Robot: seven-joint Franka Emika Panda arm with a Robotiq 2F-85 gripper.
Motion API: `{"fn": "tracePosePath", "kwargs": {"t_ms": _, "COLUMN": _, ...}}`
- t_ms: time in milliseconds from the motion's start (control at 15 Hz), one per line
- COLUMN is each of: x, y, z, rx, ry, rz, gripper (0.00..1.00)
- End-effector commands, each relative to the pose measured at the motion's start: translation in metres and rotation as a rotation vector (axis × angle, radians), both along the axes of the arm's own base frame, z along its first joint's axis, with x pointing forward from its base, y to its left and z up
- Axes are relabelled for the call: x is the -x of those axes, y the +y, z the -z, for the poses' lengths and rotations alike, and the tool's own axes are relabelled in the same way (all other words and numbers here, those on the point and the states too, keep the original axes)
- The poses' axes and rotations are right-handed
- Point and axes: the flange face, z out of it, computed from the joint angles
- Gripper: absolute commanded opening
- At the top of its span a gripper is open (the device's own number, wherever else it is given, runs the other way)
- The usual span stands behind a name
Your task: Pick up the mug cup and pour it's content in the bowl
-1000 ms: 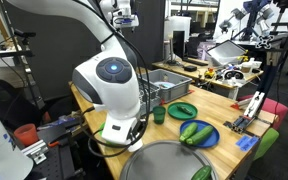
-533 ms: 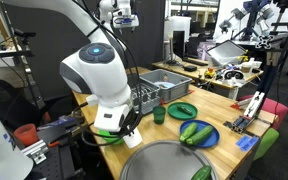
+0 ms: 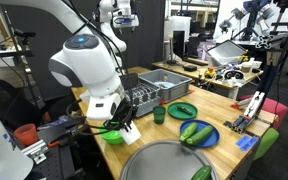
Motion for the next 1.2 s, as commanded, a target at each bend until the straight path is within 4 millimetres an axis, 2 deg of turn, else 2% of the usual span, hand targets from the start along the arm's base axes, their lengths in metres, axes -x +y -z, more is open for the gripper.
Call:
{"fn": "tracePosePath", "kwargs": {"t_ms": 0, "x": -0.008, "y": 0.003, "z": -0.008, "rx": 0.066, "ry": -0.022, "rz": -0.002, "gripper": 0.02}}
{"fn": "tracePosePath", "kwargs": {"t_ms": 200, "x": -0.011, "y": 0.016, "z": -0.013, "rx": 0.035, "ry": -0.021, "rz": -0.059, "gripper": 0.02}}
{"fn": "tracePosePath", "kwargs": {"t_ms": 267, "x": -0.013, "y": 0.011, "z": -0.010, "rx": 0.045, "ry": -0.021, "rz": -0.037, "gripper": 0.02}}
{"fn": "tracePosePath", "kwargs": {"t_ms": 333, "x": -0.013, "y": 0.013, "z": -0.010, "rx": 0.045, "ry": -0.020, "rz": -0.043, "gripper": 0.09}}
{"fn": "tracePosePath", "kwargs": {"t_ms": 933, "x": -0.013, "y": 0.012, "z": -0.010, "rx": 0.045, "ry": -0.020, "rz": -0.040, "gripper": 0.09}}
{"fn": "tracePosePath", "kwargs": {"t_ms": 1000, "x": -0.013, "y": 0.012, "z": -0.010, "rx": 0.045, "ry": -0.020, "rz": -0.040, "gripper": 0.02}}
{"fn": "tracePosePath", "kwargs": {"t_ms": 1133, "x": -0.017, "y": 0.011, "z": -0.005, "rx": 0.113, "ry": -0.020, "rz": -0.033, "gripper": 0.02}}
